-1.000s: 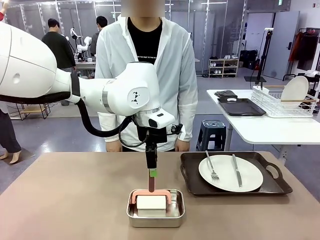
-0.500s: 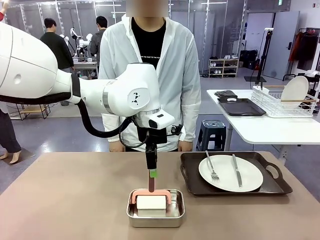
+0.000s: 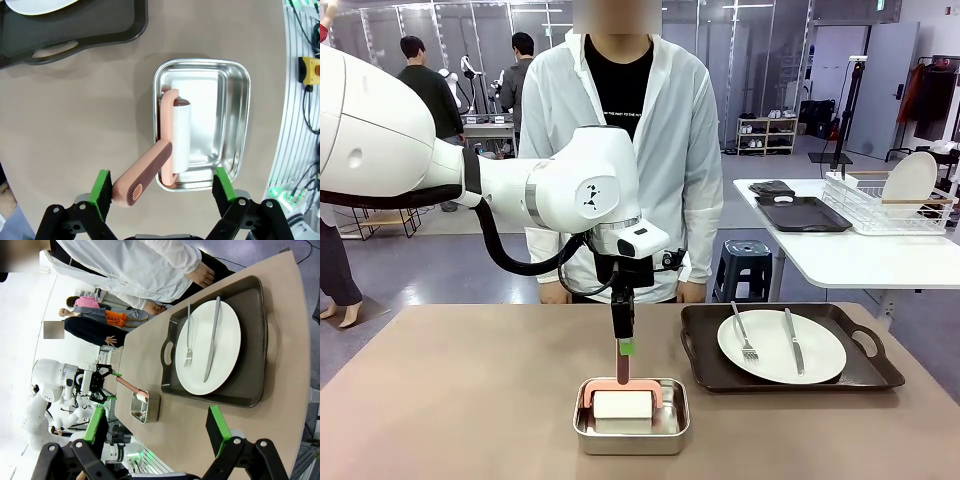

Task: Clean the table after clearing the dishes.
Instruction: When the right (or left) Handle tray is removed, use the right hand (or left hand) to clean the right (or left) side of the table with the Lint Roller.

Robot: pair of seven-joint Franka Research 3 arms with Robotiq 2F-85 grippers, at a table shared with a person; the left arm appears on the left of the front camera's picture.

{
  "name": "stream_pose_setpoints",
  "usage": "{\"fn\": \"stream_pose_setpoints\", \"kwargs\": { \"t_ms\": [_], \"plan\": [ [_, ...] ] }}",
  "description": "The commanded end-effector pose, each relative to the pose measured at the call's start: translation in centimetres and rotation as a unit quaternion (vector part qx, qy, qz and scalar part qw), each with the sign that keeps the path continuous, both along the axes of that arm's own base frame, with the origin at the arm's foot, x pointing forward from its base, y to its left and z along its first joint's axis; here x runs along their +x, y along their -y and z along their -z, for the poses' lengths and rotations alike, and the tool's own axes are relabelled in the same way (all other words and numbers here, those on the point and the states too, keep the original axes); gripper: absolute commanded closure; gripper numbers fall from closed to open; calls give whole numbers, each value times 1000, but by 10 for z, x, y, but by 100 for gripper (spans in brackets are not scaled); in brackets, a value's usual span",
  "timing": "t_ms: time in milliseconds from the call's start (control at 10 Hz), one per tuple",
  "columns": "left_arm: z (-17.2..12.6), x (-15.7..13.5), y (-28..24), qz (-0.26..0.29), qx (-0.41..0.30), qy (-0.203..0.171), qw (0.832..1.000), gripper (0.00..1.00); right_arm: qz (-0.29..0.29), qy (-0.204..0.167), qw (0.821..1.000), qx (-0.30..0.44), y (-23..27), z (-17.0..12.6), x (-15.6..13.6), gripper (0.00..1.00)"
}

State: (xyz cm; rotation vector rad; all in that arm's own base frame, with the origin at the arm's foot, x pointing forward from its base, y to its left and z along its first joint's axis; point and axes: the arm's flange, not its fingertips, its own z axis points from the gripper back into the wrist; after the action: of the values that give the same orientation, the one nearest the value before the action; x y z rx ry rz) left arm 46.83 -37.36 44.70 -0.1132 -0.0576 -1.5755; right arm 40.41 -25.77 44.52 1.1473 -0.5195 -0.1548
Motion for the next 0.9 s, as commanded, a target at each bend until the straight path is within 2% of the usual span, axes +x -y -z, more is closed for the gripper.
{"fn": "stream_pose_setpoints", "kwargs": {
  "t_ms": [0,100,200,300,500,600,700,800],
  "plan": [
    [-2,0,-1,0,2,3,1000,0,-1,2,1000,0,-1,-2,-2,0],
    [0,0,0,0,0,0,1000,0,-1,2,1000,0,-1,-2,-2,0],
    [-13,12,-13,-28,-6,-13,1000,0,-1,2,1000,0,-1,-2,-2,0],
    [-28,23,-33,-85,-33,-32,995,0,-1,2,1000,0,-1,-2,-2,0],
    [-63,28,-88,-213,-63,-10,975,0,-1,2,1000,0,-1,-2,-2,0],
    [-78,20,-118,-266,-108,-29,957,0,-1,2,1000,0,-1,-2,-2,0],
    [-92,7,-153,-318,-174,-53,931,0,-1,2,1000,0,-1,-2,-2,0],
    [-104,-13,-204,-381,-257,-69,885,0,-1,2,1000,0,-1,-2,-2,0]
  ]
}}
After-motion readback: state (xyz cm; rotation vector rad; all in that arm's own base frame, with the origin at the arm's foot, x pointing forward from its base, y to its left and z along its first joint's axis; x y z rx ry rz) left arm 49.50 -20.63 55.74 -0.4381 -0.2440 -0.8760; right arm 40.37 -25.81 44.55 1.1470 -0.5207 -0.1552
